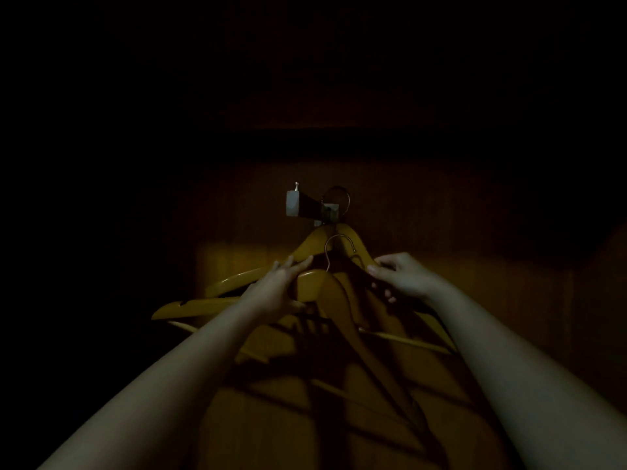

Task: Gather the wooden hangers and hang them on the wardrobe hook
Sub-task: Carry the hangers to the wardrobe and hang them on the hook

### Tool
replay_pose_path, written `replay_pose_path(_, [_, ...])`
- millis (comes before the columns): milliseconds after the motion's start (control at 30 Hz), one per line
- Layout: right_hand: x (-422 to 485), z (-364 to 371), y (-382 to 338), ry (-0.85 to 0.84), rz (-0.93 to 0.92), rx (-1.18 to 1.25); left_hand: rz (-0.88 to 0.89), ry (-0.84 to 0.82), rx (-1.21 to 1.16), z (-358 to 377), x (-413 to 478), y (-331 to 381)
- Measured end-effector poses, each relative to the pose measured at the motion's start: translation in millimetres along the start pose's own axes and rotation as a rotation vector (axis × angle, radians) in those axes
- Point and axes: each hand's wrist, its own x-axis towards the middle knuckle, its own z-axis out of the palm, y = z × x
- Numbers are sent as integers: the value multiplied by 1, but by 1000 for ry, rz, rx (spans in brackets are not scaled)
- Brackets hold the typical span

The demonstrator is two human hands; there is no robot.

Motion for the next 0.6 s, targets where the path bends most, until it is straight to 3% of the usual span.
replay_pose_path(433, [16, 27, 16, -48, 14, -161, -58, 13, -109, 34, -2, -15])
replay_pose_path(600, [17, 33, 18, 172, 75, -632, -98, 74, -175, 34, -10, -12])
